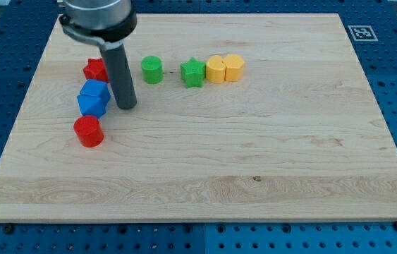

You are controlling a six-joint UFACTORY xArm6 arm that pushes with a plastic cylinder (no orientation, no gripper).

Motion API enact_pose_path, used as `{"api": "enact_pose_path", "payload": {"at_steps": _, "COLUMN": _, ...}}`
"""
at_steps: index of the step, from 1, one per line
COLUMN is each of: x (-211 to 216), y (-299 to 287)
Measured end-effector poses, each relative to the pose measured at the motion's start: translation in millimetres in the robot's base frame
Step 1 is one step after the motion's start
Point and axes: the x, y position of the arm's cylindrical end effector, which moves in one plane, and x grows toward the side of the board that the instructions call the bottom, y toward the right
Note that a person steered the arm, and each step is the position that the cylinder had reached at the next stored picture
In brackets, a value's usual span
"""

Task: Push the blue blocks and red blocks to the left side of the board

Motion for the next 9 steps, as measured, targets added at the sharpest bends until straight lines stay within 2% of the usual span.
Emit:
{"api": "enact_pose_path", "payload": {"at_steps": 1, "x": 12.6, "y": 0.0}}
{"api": "enact_pose_path", "payload": {"at_steps": 4, "x": 12.6, "y": -24.9}}
{"api": "enact_pose_path", "payload": {"at_steps": 6, "x": -3.8, "y": -45.9}}
{"api": "enact_pose_path", "payload": {"at_steps": 8, "x": -13.8, "y": -39.4}}
{"api": "enact_pose_path", "payload": {"at_steps": 9, "x": -3.2, "y": -5.6}}
